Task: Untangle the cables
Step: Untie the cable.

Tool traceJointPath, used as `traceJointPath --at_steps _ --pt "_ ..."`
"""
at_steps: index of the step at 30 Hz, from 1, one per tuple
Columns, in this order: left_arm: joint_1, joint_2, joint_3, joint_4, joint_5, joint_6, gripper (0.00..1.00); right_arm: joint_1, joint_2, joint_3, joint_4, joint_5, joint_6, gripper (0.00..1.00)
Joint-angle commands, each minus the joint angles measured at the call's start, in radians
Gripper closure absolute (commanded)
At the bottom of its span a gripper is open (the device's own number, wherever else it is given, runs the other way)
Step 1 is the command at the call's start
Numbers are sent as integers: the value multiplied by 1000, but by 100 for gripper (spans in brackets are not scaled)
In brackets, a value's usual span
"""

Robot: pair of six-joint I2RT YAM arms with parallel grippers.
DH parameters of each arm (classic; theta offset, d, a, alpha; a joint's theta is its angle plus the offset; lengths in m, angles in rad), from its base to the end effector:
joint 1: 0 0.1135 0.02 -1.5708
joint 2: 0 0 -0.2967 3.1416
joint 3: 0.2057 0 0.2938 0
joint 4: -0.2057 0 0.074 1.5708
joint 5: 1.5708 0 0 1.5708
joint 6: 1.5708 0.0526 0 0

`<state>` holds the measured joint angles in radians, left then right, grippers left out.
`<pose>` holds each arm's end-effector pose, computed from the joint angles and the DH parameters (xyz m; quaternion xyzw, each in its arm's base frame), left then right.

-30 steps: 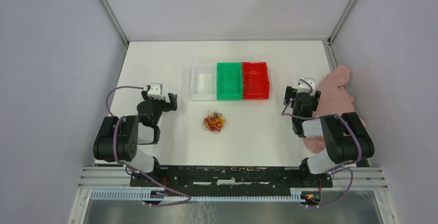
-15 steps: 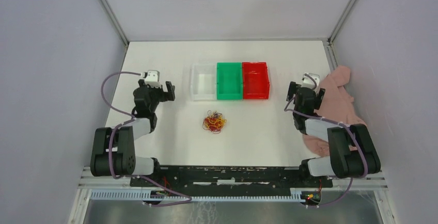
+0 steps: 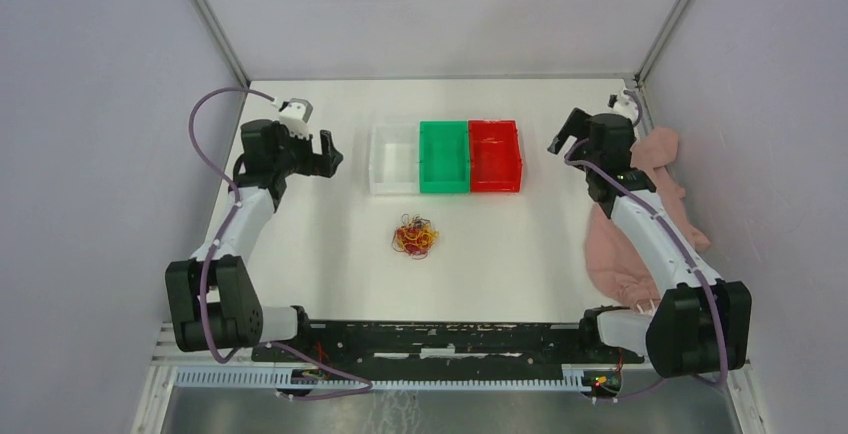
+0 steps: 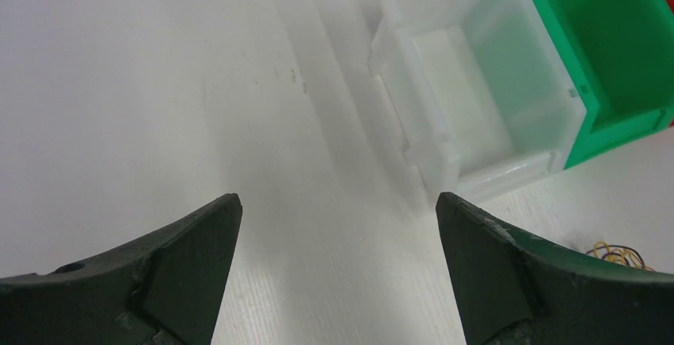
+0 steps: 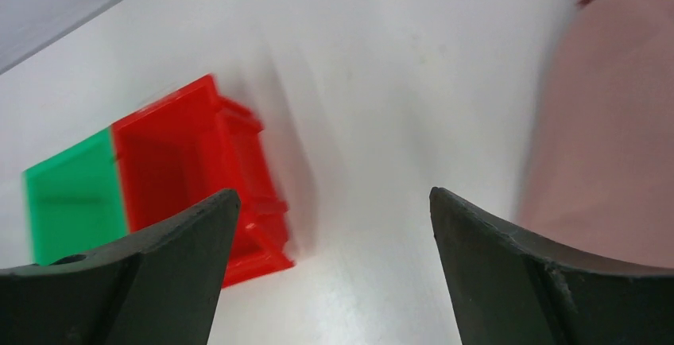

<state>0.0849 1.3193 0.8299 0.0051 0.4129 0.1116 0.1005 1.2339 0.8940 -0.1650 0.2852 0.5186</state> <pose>0.3369 0.0075 0.2617 0.1171 0.8364 -0.1250 0.5207 0.3219 0.0176 0.2940 0.2476 0.8190 0.0366 0.5163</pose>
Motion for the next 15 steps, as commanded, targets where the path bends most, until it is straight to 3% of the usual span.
traceJointPath --at_steps 1,7,15 --pt "6 27 125 -292 135 92 1 102 -35 43 -88 -235 100 7" --pt "6 28 173 -406 198 119 1 423 10 39 -151 -127 228 25" --pt "5 -16 177 -468 208 115 1 723 249 82 -55 -99 364 36"
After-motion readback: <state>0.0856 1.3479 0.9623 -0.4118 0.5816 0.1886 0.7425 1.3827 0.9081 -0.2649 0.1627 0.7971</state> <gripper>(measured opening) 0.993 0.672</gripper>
